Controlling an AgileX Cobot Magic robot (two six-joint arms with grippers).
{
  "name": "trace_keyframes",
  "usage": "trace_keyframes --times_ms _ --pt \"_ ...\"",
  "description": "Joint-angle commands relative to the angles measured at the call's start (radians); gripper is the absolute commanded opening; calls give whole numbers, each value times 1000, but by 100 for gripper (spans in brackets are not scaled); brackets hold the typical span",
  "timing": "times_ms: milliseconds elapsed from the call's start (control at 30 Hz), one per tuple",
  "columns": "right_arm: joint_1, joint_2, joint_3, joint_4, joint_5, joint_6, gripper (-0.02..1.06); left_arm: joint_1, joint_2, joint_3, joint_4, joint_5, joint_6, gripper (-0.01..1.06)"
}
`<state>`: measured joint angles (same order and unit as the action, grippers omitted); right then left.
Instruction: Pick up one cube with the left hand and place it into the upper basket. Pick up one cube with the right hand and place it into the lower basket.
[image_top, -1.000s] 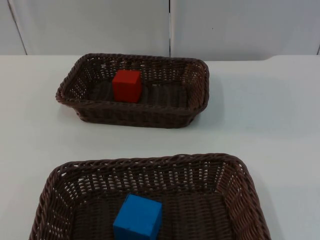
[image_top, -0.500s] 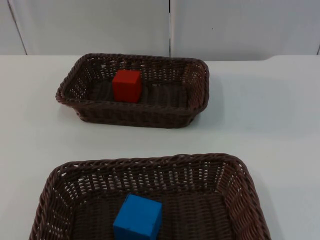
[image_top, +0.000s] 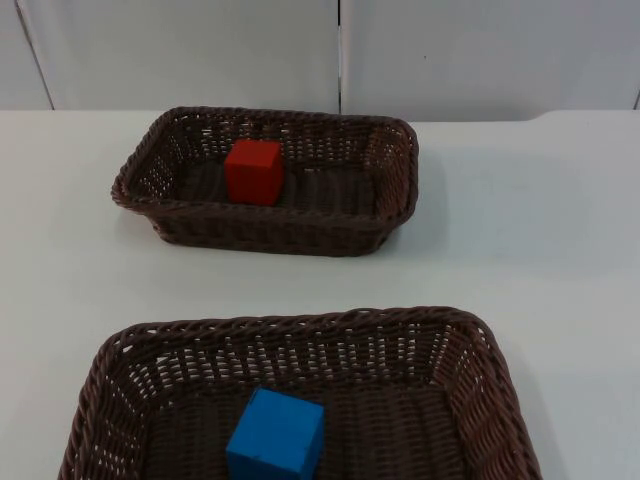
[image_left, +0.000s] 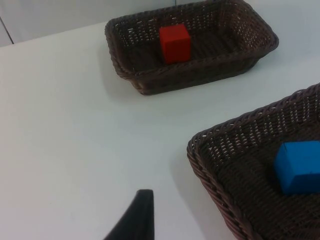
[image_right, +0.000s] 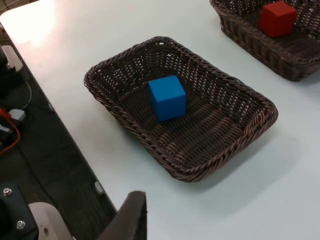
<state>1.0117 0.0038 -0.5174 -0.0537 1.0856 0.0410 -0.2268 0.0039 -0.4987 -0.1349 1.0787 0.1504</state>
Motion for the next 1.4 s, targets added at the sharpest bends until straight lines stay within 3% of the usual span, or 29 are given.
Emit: trace_keyframes --times_ms 0,300,933,1367 --pt "-20 -4 2 7 -7 -3 105 -4 -4 4 -4 1 -6 105" --pt "-125 -4 2 7 -7 -3 105 -4 -4 4 -4 1 -6 105" --pt "-611 -4 2 7 -7 -3 105 -4 -4 4 -4 1 -6 105" --pt "-786 -4 2 7 -7 -3 105 -4 -4 4 -4 1 -6 105"
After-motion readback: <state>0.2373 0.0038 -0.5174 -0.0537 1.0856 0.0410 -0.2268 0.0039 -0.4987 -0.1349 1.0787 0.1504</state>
